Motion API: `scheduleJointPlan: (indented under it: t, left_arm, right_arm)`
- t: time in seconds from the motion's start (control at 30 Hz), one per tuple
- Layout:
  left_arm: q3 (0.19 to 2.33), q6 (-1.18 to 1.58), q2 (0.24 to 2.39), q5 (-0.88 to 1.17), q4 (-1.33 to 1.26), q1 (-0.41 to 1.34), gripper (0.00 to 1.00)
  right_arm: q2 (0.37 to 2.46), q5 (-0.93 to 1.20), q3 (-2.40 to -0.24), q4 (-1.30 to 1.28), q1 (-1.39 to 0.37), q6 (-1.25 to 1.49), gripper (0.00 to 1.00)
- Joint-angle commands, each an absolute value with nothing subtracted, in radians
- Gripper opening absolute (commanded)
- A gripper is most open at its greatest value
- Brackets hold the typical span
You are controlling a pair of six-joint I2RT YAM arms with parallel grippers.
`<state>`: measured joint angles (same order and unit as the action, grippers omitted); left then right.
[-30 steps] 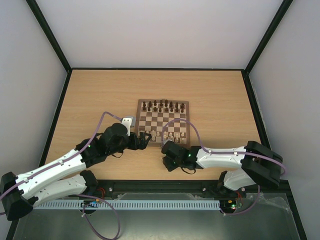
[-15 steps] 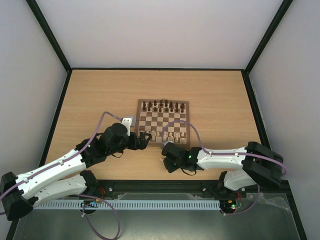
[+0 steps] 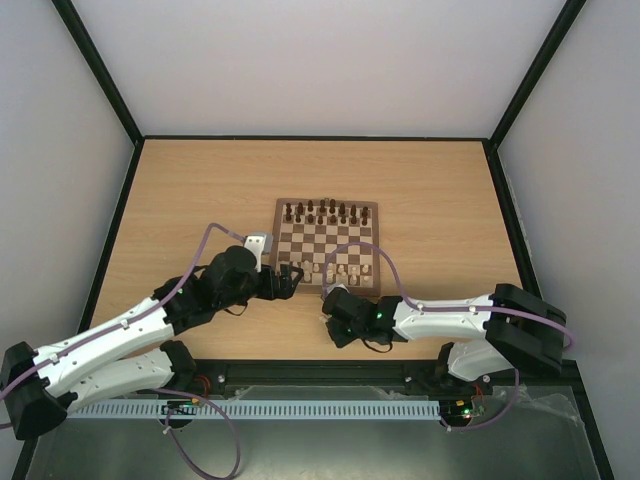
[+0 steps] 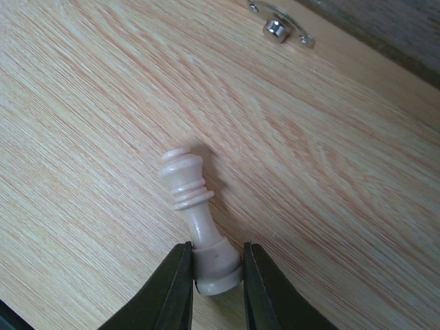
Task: Set up the chess pieces on the board
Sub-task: Pick up the chess piece at the center of the board.
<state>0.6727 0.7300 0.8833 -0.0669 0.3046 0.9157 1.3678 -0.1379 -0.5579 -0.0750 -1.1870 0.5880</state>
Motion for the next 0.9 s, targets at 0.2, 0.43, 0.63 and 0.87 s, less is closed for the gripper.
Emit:
scheduleJointPlan:
  t: [0.2,0.43,0.63,0.87]
  left_arm:
    - [0.680,0.713,0.928,-0.062,0.291,0.903,0.99]
    - [0.677,0.713,0.931,-0.053,0.283,0.903,0.99]
    - [0.676,0.715,0.893,-0.053,0.302,0.902,0.99]
    - [0.661,0.717,0.881,-0.017,0.290,0.898,0.99]
  right_arm:
    - [1.381,-0.159,-0.540,-0.120,-1.199,0.607,0.18]
    - [1.367,-0.173,-0.532,-0.118,-1.200,0.619,0.17]
    - [1.325,-0.186,-0.531,-0.118,-1.198,0.629,0.14]
    - [1.271,-0.212,-0.538,-0.139,-1.200,0.629,0.14]
